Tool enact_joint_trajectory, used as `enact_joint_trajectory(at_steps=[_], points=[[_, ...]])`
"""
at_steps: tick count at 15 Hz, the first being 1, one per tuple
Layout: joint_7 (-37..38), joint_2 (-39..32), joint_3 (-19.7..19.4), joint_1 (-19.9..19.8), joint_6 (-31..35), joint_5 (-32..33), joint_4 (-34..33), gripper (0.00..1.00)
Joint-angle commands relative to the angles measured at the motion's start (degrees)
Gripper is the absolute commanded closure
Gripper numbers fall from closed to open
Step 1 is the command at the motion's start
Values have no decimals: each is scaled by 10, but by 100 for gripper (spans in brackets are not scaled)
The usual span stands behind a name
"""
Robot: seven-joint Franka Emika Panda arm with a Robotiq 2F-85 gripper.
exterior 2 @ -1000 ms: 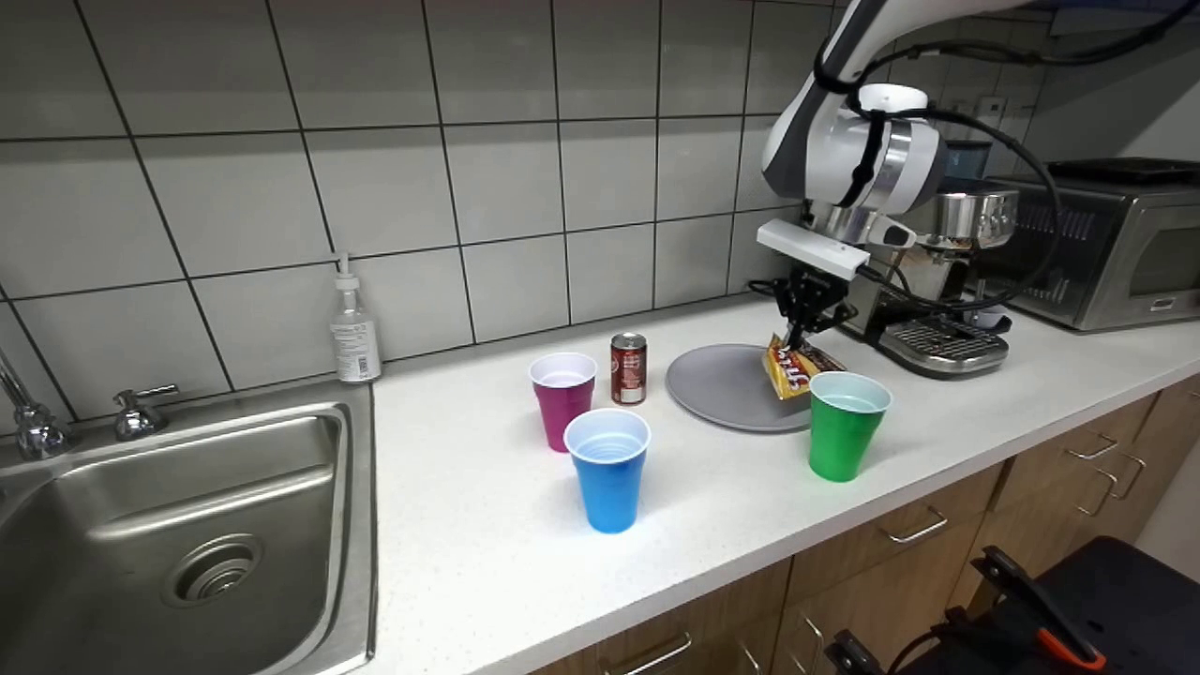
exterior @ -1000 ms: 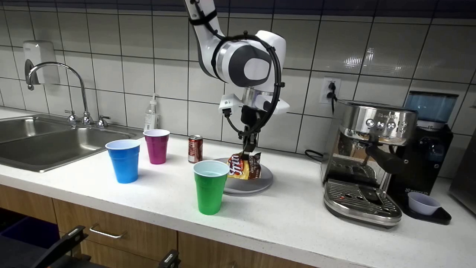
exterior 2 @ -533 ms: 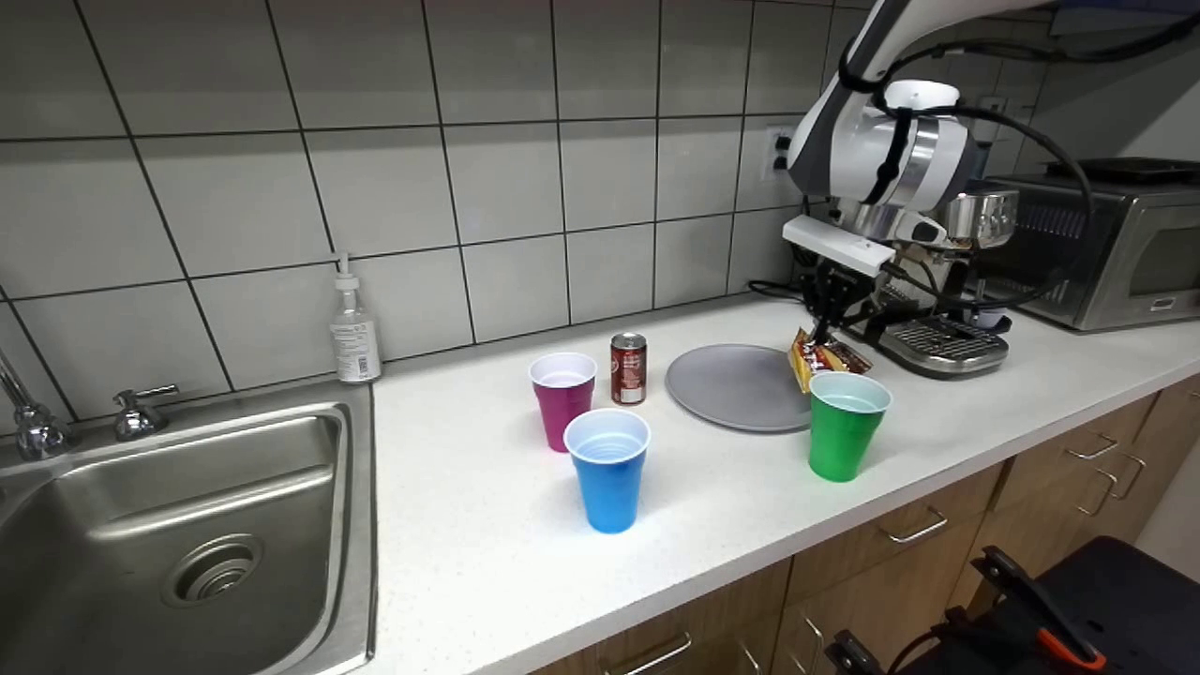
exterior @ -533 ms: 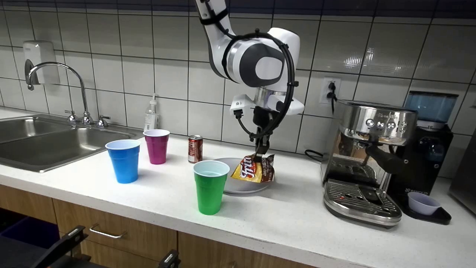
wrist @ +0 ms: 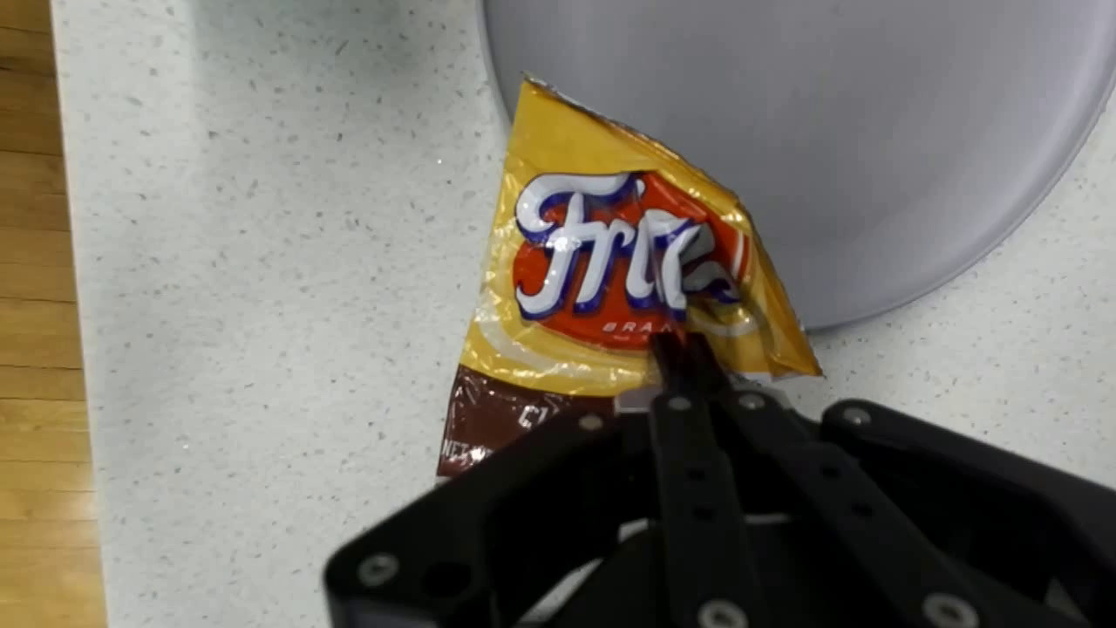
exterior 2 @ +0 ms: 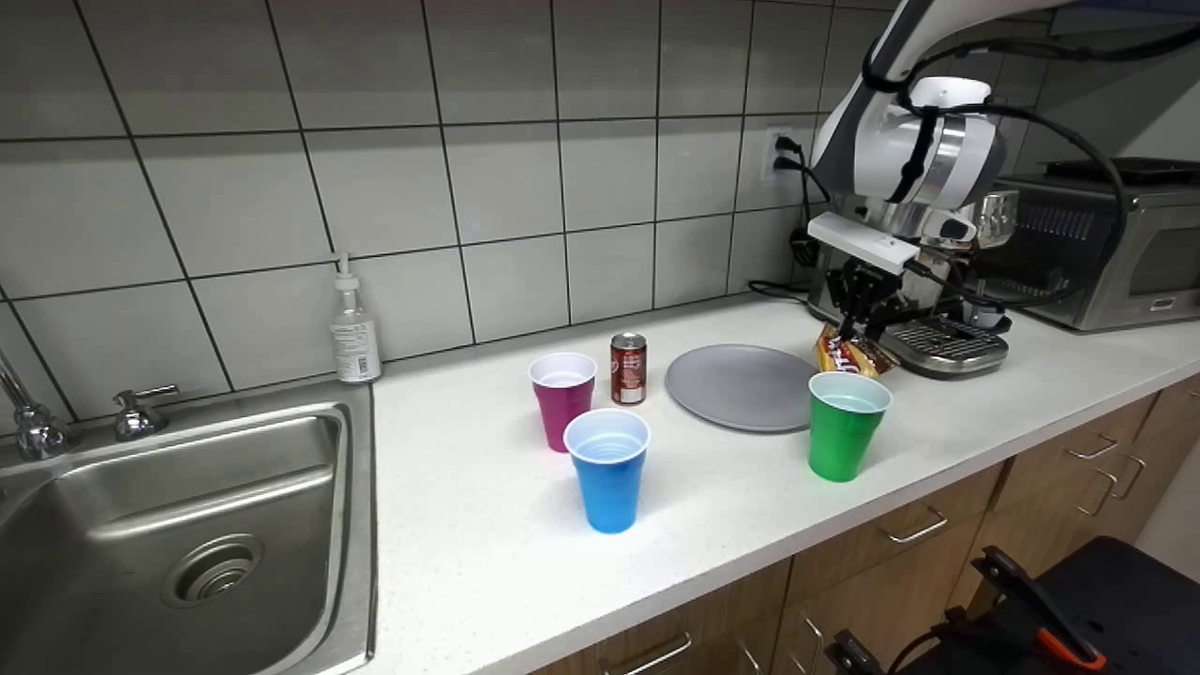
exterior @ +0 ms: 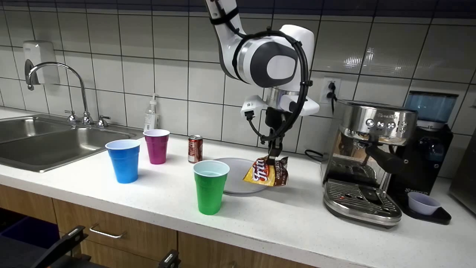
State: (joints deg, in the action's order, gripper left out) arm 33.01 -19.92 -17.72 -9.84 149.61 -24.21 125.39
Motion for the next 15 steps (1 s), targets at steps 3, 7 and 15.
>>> enact_joint_trajectory(at_steps=[3, 7, 15], points=[[24, -10, -9, -12, 5, 21, -9, 100], [25, -25, -17, -16, 8, 30, -15, 100], [42, -59, -30, -15, 3, 47, -35, 100]])
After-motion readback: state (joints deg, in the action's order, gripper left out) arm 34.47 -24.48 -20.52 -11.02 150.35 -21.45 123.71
